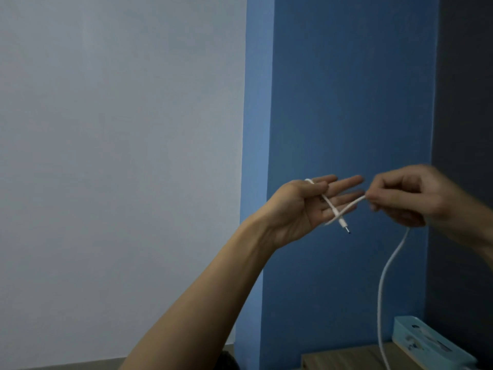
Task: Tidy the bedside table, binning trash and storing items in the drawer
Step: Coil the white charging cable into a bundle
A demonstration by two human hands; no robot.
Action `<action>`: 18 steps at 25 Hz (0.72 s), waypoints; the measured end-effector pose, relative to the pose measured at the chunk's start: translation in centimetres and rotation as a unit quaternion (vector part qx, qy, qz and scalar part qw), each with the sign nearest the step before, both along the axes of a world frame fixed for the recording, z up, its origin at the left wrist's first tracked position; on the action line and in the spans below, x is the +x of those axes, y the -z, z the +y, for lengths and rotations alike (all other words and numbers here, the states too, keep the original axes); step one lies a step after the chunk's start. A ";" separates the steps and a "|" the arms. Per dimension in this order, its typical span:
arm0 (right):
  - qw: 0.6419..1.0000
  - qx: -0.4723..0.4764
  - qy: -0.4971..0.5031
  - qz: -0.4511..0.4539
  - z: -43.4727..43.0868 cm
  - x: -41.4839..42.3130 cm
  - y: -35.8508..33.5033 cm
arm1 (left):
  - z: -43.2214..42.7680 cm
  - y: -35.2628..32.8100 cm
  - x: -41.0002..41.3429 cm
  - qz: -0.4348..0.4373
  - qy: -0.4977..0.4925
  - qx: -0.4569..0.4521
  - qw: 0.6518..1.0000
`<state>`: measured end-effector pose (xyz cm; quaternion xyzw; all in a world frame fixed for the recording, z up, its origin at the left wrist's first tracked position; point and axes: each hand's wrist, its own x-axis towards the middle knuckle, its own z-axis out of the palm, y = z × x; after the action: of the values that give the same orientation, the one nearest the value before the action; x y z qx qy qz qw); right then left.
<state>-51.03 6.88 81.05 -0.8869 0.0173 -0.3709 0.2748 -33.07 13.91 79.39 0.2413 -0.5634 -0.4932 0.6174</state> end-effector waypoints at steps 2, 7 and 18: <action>0.996 0.006 0.018 0.087 -0.4 0.3 0.4 | 0.0 -0.1 0.0 -0.022 -0.032 0.000 0.999; 0.972 0.115 0.041 0.202 -1.1 1.6 1.6 | 0.7 -0.9 0.4 -0.009 -0.056 -0.056 0.997; 0.990 0.129 0.053 -0.002 -1.1 4.9 3.6 | 1.8 -0.8 -0.6 -0.158 0.012 -0.076 0.985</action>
<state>-46.15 5.75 77.42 -0.8408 0.1117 -0.3817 0.3672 -33.68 15.67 80.22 0.2614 -0.6923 -0.4125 0.5312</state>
